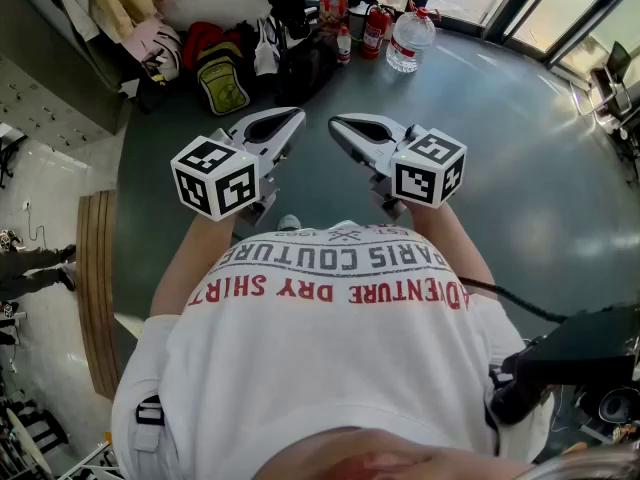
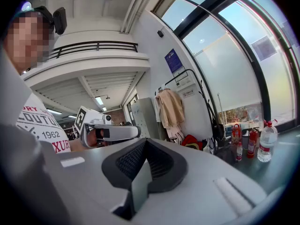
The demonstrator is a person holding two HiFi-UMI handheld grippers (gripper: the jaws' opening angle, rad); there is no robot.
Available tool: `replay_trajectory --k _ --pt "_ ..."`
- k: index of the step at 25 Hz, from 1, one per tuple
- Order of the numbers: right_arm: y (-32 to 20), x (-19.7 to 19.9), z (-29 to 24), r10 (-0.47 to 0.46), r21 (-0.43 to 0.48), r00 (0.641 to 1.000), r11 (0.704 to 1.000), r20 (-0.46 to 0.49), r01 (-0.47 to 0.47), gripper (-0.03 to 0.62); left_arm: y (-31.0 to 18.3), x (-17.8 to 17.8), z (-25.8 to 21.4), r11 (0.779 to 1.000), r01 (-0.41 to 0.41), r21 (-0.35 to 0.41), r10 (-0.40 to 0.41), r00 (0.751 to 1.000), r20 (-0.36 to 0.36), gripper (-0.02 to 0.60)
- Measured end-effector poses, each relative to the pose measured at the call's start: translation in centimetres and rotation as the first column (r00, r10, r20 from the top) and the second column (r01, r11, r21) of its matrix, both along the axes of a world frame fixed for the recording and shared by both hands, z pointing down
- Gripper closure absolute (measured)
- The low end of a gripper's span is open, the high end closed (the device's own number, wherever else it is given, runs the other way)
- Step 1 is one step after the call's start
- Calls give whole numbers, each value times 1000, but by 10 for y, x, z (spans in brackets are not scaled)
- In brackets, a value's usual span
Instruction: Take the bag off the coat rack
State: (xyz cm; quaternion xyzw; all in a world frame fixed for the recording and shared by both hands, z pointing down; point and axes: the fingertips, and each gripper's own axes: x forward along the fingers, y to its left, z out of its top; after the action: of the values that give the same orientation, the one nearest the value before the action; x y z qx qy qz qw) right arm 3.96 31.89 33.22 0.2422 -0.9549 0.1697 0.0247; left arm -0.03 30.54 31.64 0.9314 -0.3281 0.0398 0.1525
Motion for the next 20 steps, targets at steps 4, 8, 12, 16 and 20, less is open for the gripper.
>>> replay_trajectory --k 4,8,12,16,20 --pt "4 1 -2 0 1 1000 1000 -1 0 592 4 1 -1 1000 1 -5 -1 1000 4 580" --pt "7 3 -1 2 0 1000 1000 1 -2 594 9 5 -1 1000 -3 -4 3 1000 5 581" --pt "7 5 -2 10 0 1000 1000 3 -10 593 9 8 -2 1000 -12 -3 12 1000 11 581" --pt "4 5 -2 19 -7 1000 1000 7 -19 592 7 8 -2 1000 -18 -9 18 1000 17 581" --pt "10 16 3 29 -2 999 1000 19 -29 592 15 21 4 1000 -26 -9 26 999 25 581"
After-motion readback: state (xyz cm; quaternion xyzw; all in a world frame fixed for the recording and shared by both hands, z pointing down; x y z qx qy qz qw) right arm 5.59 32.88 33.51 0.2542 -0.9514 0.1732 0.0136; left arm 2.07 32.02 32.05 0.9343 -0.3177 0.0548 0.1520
